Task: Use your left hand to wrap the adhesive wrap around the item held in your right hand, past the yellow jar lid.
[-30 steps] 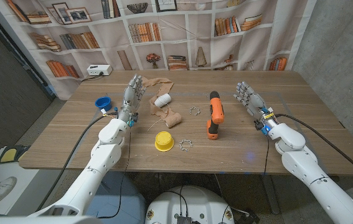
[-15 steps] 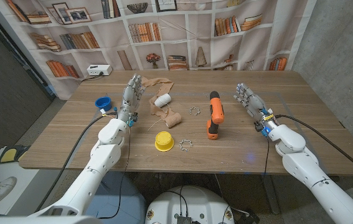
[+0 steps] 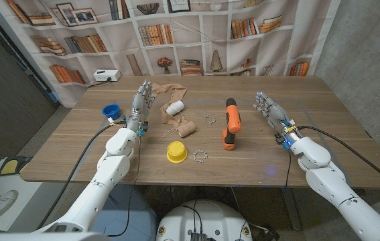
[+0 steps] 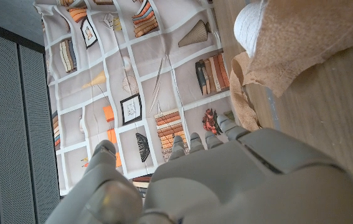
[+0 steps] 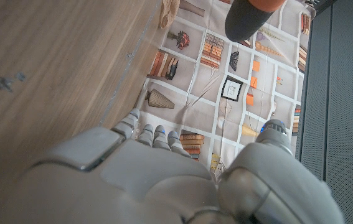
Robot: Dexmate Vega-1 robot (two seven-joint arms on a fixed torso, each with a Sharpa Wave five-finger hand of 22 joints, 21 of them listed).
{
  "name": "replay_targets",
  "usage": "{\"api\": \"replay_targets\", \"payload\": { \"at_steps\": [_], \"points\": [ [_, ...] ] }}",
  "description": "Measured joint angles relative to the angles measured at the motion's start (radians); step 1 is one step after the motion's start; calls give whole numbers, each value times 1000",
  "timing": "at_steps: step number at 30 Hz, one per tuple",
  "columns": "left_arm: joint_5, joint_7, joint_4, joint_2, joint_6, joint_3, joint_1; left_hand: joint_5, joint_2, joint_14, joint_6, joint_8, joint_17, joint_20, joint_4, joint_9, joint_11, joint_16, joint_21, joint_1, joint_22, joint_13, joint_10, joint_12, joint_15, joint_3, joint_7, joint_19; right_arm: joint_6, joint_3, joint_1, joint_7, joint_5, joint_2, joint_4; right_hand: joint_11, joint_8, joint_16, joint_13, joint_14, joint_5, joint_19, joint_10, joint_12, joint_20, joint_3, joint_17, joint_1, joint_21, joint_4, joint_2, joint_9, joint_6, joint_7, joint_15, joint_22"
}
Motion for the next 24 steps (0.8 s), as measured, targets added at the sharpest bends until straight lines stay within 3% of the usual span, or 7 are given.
{"api": "replay_targets", "payload": {
  "at_steps": [24],
  "points": [
    [16, 31, -4, -13, 2, 11, -1, 0, 0, 0, 0, 0, 0, 0, 0, 0, -6, 0, -2, 0, 0, 0, 5, 0, 0, 0, 0, 0, 19, 15, -64, -53, -20, -40, -45, -5, 0, 0, 0, 0, 0, -4, -5, 0, -4, 0, 0, 8, 0, 0, 0, 0, -6, -6, 0, 0]
  ]
}}
